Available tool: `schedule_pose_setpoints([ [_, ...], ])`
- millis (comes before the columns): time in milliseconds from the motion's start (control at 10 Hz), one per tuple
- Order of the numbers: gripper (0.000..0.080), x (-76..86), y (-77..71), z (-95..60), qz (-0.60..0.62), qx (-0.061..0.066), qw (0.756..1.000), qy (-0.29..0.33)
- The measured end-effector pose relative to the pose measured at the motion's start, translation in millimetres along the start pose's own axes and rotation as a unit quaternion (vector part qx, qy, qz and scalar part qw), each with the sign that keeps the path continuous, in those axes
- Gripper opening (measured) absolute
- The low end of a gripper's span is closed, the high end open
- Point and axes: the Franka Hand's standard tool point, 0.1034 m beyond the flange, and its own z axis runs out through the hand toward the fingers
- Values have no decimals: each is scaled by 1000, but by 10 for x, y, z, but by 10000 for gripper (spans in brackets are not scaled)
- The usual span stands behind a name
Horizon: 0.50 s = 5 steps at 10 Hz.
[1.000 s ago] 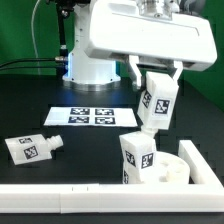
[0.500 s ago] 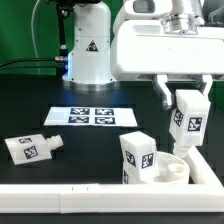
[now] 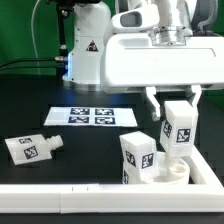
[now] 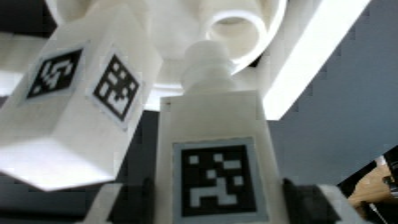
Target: Assemble stool
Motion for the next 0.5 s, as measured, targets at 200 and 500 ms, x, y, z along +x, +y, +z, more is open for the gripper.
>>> schedule_pose_setpoints([
  [200,335,-79,-77,53,-1,6,1000,-7],
  [500,336,-160,-144,107,-5,9,1000,-14],
])
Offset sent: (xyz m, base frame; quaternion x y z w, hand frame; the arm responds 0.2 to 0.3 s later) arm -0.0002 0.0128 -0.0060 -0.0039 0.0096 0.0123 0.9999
